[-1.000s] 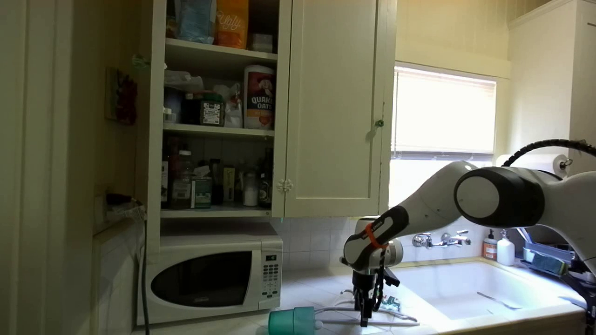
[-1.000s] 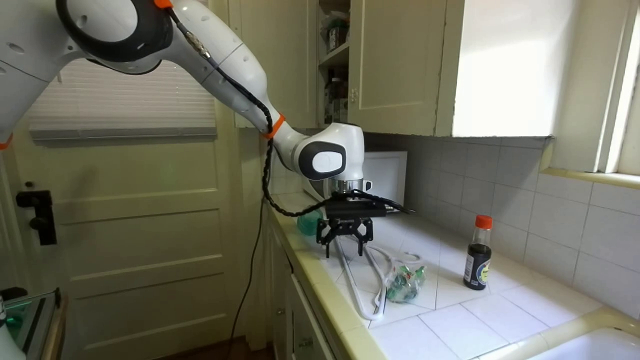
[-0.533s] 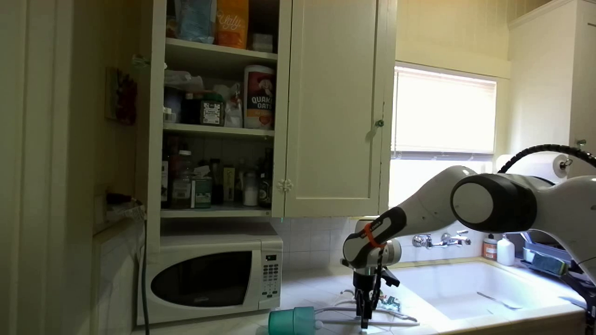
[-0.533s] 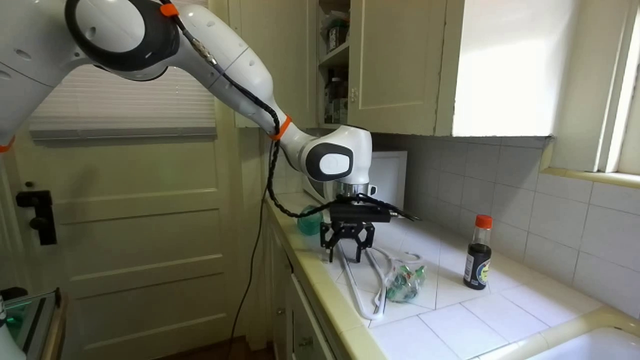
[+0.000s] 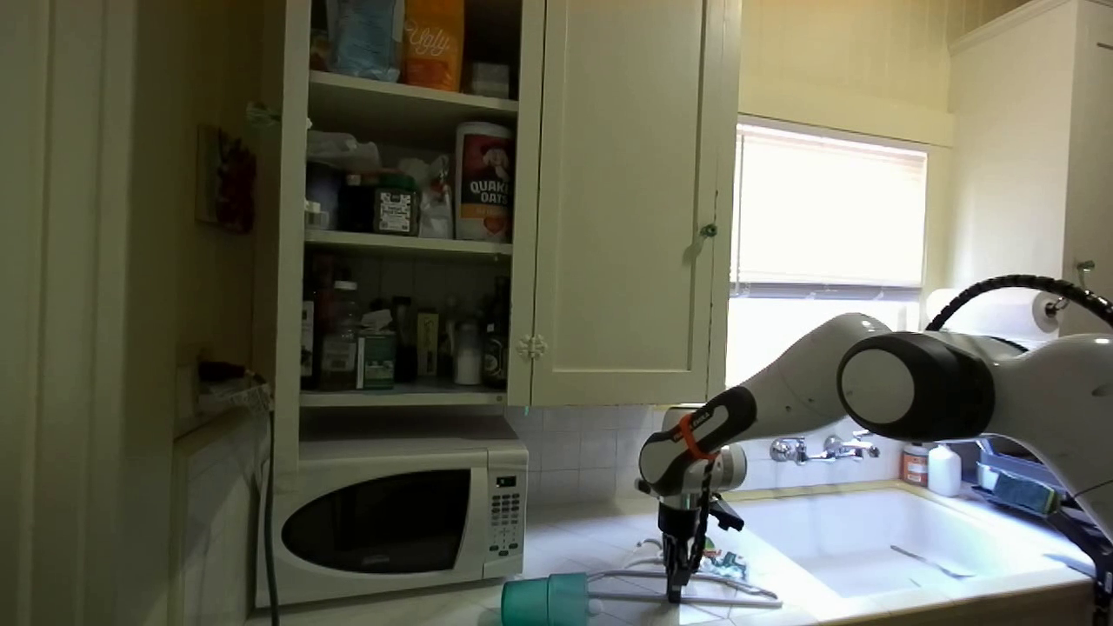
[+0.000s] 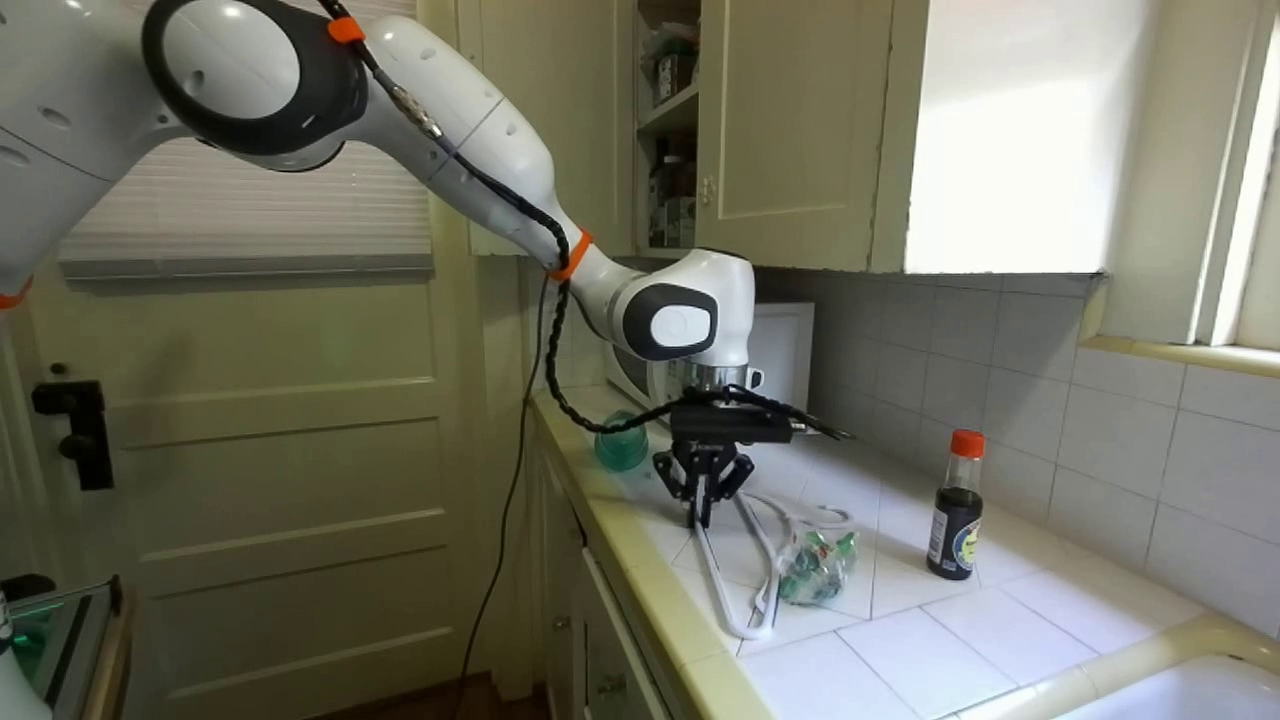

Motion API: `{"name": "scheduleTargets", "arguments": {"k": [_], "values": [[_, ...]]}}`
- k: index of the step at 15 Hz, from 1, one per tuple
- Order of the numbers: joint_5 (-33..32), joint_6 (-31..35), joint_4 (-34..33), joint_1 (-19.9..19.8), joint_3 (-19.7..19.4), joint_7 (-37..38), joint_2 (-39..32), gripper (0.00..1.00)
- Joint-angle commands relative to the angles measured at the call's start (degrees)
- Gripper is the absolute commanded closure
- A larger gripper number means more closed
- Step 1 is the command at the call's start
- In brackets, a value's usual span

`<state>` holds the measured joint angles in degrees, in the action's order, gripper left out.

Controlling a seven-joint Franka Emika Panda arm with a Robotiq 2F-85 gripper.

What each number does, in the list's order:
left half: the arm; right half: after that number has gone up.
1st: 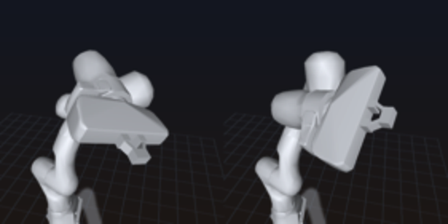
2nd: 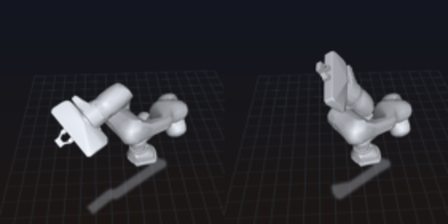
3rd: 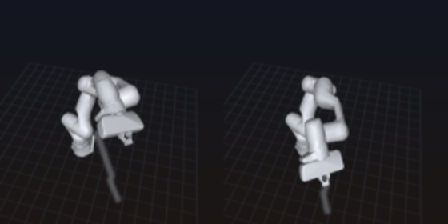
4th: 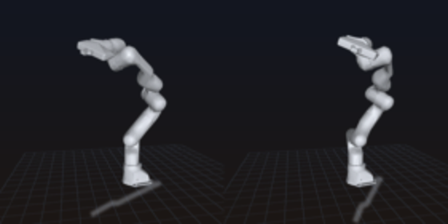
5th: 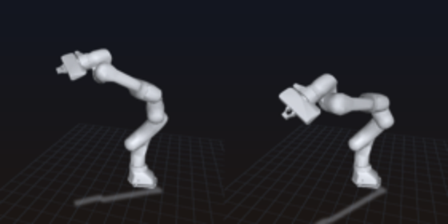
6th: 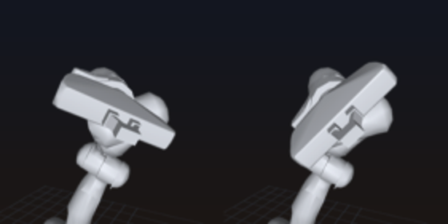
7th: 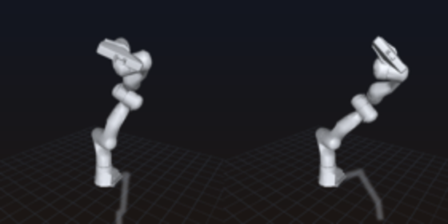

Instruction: Hang the hanger on the wall cabinet door

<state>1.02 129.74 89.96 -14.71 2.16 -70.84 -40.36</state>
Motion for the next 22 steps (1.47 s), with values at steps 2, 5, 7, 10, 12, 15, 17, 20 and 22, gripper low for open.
{"name": "scheduleTargets", "arguments": {"k": [2, 5, 7, 10, 12, 15, 17, 20, 22], "values": [[0.9, -1.6, -0.8, -0.5, 0.5, -0.2, -0.4, 0.97], [0.1, -0.3, 3.0, 0.0, 0.4, -0.2, 3.2, 0.97], [-0.7, 2.5, 8.1, 0.4, 0.3, -1.2, 7.6, 0.97], [-0.4, 6.3, 14.9, 0.5, 0.3, -1.7, 13.9, 0.97], [0.5, 7.4, 18.3, 0.5, 0.5, -2.1, 17.1, 0.97], [2.4, 10.7, 24.7, 0.2, 0.2, -1.7, 22.6, 0.97], [4.7, 15.1, 29.6, -0.5, 0.0, -2.7, 26.0, 0.97], [9.6, 23.2, 38.2, -1.5, 0.0, -6.2, 31.5, 0.97], [12.8, 28.8, 43.7, -1.5, -0.3, -7.8, 34.6, 0.97]]}}
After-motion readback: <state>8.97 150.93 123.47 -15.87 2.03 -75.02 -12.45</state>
